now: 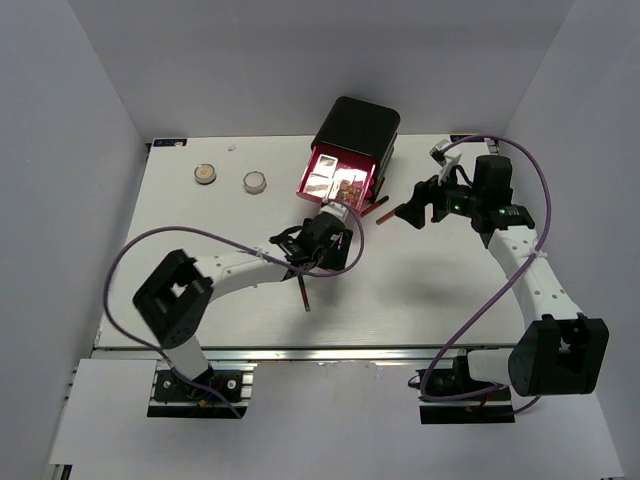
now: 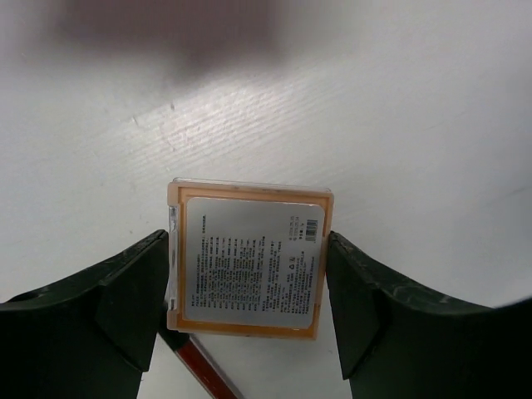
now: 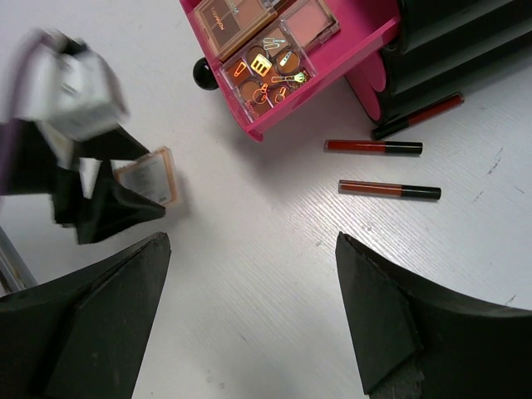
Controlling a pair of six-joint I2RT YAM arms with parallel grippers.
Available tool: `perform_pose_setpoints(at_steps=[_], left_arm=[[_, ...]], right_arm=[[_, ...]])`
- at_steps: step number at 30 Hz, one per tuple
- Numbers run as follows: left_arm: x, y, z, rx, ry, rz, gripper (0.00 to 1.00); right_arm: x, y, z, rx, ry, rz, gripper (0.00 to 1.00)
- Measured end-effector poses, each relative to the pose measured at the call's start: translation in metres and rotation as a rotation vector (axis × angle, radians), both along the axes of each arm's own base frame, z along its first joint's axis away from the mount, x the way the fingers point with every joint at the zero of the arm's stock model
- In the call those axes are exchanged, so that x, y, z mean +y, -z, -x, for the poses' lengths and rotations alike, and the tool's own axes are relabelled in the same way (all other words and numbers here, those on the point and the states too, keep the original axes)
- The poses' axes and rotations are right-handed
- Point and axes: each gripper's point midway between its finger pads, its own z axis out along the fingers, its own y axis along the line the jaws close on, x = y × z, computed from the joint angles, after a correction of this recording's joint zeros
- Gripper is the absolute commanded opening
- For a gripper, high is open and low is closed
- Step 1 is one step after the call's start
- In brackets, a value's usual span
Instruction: Organize the makeup
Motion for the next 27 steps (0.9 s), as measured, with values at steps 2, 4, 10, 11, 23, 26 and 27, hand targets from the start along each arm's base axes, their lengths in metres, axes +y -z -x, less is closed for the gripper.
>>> perform_pose_setpoints(at_steps=[2, 4, 10, 11, 23, 26, 27], left_arm=[[-0.004, -0.034, -0.002, -0.047, -0.014, 0.080, 0.22], [-0.006, -0.079, -0.003, -0.110, -0.026, 0.178, 0.22], [-0.008, -0.190, -0.031, -0.271, -0.090, 0.412, 0.22], [-0.005, -0.200, -0.041, -0.286, -0.109, 0.437, 0.22], [0.024, -0.183, -0.173, -0.285, -0.291, 0.446, 0.26], [0.021, -0.167, -0.184, -0.258, -0.288, 0.429, 0.30], [0.021, -0.164, -0.187, -0.253, -0.286, 0.426, 0.31]], right_arm=[[0.000, -0.001, 0.001, -0.007, -0.002, 0.002, 0.84], [0.000, -0.003, 0.001, -0.014, -0.003, 0.002, 0.83], [0.000, 0.003, 0.008, -0.021, -0.010, -0.002, 0.80], [0.000, 0.006, 0.009, -0.016, -0.012, -0.003, 0.79], [0.003, 0.015, 0.012, -0.016, -0.026, -0.015, 0.76], [0.003, 0.018, 0.012, -0.011, -0.027, -0.015, 0.76], [0.003, 0.019, 0.013, -0.009, -0.027, -0.015, 0.76]])
